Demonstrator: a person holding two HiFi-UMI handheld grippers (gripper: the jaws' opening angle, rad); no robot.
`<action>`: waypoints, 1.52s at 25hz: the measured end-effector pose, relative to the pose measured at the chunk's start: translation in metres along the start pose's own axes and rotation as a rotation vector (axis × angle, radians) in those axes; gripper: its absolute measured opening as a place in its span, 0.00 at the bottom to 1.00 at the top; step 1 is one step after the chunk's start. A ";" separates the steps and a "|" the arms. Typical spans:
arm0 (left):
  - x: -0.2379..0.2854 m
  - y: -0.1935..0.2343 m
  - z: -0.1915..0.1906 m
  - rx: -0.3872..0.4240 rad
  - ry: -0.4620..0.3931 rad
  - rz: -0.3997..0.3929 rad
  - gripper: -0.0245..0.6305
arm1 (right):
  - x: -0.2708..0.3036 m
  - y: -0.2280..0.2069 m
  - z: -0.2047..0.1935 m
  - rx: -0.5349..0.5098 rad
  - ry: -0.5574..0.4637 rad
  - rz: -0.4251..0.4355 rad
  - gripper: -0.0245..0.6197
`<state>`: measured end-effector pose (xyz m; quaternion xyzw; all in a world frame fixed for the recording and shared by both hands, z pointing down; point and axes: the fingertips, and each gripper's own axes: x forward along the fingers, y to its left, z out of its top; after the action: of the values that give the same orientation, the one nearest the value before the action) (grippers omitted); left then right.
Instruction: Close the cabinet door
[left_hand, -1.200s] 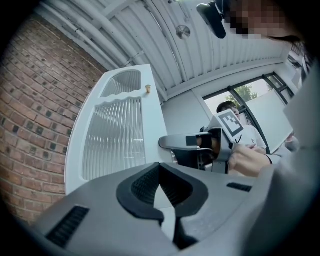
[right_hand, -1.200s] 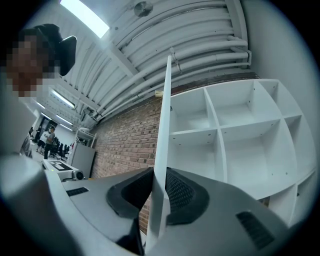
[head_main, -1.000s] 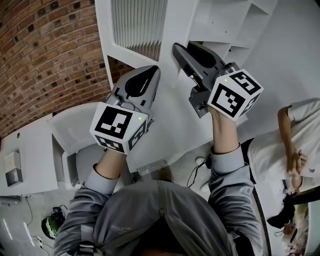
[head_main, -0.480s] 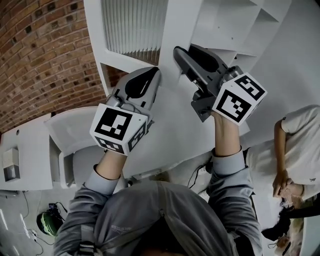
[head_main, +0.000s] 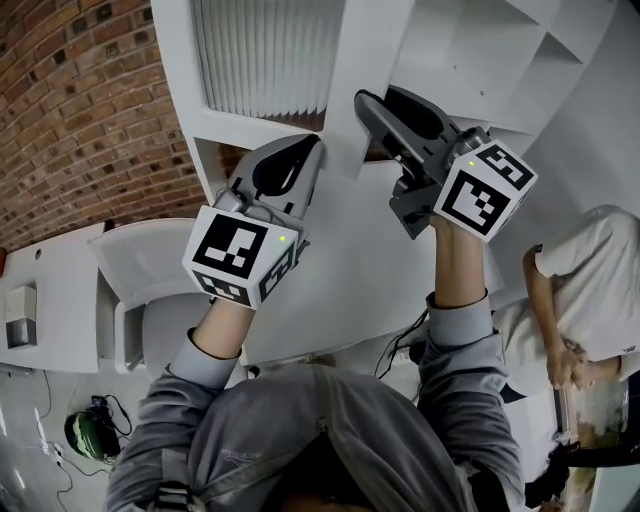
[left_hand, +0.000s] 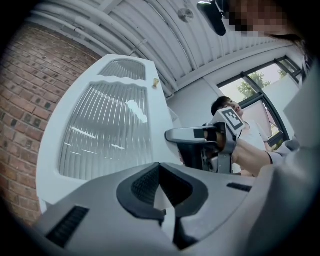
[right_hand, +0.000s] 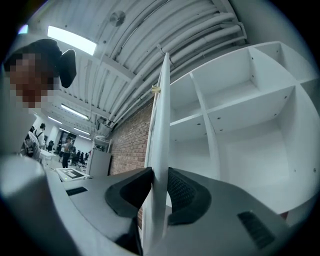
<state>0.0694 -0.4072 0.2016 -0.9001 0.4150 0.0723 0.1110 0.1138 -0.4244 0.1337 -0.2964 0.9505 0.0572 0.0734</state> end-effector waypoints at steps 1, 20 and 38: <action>0.004 0.001 -0.002 0.001 0.002 0.006 0.05 | 0.001 -0.004 -0.001 0.003 -0.001 0.011 0.20; 0.055 0.038 -0.024 0.001 0.053 0.076 0.05 | 0.035 -0.060 -0.004 0.057 0.008 0.173 0.21; 0.075 0.042 -0.046 0.023 0.094 0.103 0.05 | 0.043 -0.081 -0.013 0.053 0.020 0.211 0.23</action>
<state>0.0873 -0.5008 0.2231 -0.8786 0.4664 0.0309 0.0980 0.1241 -0.5165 0.1339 -0.1930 0.9784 0.0362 0.0652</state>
